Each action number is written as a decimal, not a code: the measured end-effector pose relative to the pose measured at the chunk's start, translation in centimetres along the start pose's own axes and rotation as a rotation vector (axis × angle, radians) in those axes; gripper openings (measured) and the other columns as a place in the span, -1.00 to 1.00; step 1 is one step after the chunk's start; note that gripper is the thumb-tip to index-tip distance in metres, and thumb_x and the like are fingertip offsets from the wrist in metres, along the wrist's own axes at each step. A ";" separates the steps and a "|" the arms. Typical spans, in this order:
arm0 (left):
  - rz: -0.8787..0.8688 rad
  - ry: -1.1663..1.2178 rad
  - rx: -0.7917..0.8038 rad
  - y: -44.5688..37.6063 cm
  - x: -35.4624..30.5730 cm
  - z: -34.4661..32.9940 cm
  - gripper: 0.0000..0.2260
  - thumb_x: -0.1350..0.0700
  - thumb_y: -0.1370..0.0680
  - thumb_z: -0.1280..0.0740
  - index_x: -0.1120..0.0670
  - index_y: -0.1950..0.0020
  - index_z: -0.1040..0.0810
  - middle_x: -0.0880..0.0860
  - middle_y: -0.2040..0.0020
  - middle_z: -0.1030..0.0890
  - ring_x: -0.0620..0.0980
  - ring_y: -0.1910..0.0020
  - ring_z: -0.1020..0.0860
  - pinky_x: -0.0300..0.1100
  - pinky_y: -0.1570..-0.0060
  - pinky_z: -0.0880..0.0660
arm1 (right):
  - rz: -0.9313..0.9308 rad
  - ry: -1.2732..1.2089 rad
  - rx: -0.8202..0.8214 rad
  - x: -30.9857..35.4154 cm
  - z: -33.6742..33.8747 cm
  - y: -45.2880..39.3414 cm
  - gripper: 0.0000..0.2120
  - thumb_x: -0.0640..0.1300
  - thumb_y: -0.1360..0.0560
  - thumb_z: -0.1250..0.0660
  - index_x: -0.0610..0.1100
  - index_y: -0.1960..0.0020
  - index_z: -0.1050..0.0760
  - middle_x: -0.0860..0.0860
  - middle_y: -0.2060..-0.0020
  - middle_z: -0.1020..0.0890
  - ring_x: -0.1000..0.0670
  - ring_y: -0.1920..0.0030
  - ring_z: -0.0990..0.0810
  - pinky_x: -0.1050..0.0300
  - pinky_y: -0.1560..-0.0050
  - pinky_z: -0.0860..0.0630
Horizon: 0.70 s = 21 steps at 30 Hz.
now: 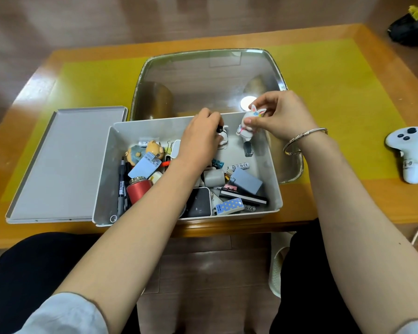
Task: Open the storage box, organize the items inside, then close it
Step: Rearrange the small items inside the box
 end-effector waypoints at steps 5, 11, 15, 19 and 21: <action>0.005 -0.004 -0.012 0.1 0.1 0.0 -0.82 0.24 -0.45 -0.38 0.13 -0.03 -0.49 0.09 -0.01 -0.47 0.08 0.03 -0.46 -0.19 0.20 -0.23 | -0.004 0.008 0.005 -0.1 0.0 -0.1 -0.80 -0.08 -0.30 -0.54 -0.05 0.13 -0.57 0.06 0.33 -0.58 0.17 0.37 -0.47 0.15 0.14 -0.47; -0.002 0.061 -0.017 0.1 0.3 0.3 -0.75 0.10 -0.45 -0.44 0.13 -0.07 -0.51 0.07 -0.02 -0.48 0.05 -0.01 -0.45 -0.19 0.13 -0.29 | -0.012 -0.043 0.006 0.1 0.0 0.0 -0.81 -0.11 -0.31 -0.54 -0.05 0.16 -0.56 0.12 0.37 -0.55 0.15 0.37 -0.47 0.06 0.11 -0.51; -0.061 0.207 0.014 0.1 -0.3 1.4 -0.59 -0.01 -0.42 -0.48 0.14 -0.17 -0.52 0.07 -0.08 -0.56 0.03 -0.07 -0.48 -0.13 -0.08 -0.40 | -0.013 -0.105 0.031 0.4 0.0 0.2 -0.81 -0.15 -0.31 -0.54 -0.04 0.20 -0.54 0.11 0.35 -0.58 0.17 0.37 -0.51 0.12 0.13 -0.53; -0.059 0.437 0.094 0.2 -1.3 2.4 -0.63 0.08 -0.41 -0.50 0.10 -0.18 -0.56 -0.03 0.04 -0.60 -0.22 0.11 -0.51 -0.40 0.04 -0.41 | 0.027 -0.230 0.097 0.9 -0.2 0.6 -0.79 -0.19 -0.30 -0.55 -0.01 0.23 -0.54 0.12 0.36 -0.63 0.26 0.38 -0.58 0.36 0.26 -0.51; -0.033 0.513 0.140 0.3 -1.6 2.5 -0.70 0.15 -0.43 -0.49 0.09 -0.14 -0.57 -0.05 0.11 -0.60 -0.33 0.23 -0.49 -0.51 0.19 -0.37 | 0.041 -0.238 0.098 1.0 -0.4 0.6 -0.82 -0.19 -0.31 -0.55 -0.03 0.22 -0.56 0.08 0.34 -0.64 0.22 0.35 -0.59 0.34 0.23 -0.52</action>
Point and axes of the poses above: each hand's wrist, its own y-axis away from the middle knuckle, its own z-axis out of the back of the hand, x = y × z, the point moved 1 cm from there along -y, towards the middle knuckle
